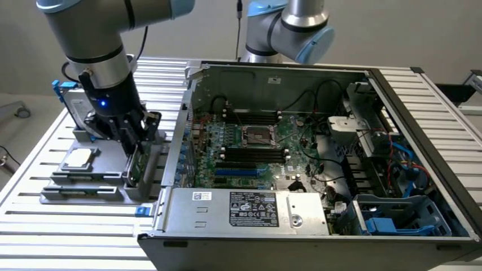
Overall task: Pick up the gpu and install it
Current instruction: 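Pick up the gpu and move the gpu toward the slot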
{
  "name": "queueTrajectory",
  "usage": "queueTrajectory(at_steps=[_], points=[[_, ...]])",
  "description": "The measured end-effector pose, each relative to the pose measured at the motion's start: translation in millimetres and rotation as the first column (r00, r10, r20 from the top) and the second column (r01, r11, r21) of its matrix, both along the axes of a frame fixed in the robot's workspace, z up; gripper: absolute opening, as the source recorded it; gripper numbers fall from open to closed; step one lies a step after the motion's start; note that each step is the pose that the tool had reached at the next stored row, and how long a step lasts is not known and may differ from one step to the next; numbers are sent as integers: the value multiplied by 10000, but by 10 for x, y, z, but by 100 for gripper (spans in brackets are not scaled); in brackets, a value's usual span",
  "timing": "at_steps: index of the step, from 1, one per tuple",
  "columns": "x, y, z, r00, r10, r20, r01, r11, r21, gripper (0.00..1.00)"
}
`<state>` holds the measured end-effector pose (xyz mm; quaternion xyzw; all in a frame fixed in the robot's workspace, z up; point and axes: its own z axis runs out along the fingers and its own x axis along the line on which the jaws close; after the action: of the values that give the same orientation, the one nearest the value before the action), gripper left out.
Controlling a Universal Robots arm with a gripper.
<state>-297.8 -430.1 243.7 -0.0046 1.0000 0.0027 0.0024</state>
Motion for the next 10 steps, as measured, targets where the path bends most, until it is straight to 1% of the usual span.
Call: queueTrajectory(at_steps=[1, 3, 5, 6, 8, 10], points=[[-4, 0, -5, 10000, 0, 7, 0, 10000, 40, 36], [-8, 1, -13, 10000, -1, 16, 1, 9999, 101, 36], [-9, 1, -17, 10000, 0, 22, -1, 9998, 185, 36], [-9, 1, -16, 10000, -1, 24, 0, 9998, 211, 36], [-9, 2, -18, 10000, -2, 27, 2, 9997, 229, 36], [-9, 1, -17, 10000, -1, 26, 1, 9997, 232, 36]])
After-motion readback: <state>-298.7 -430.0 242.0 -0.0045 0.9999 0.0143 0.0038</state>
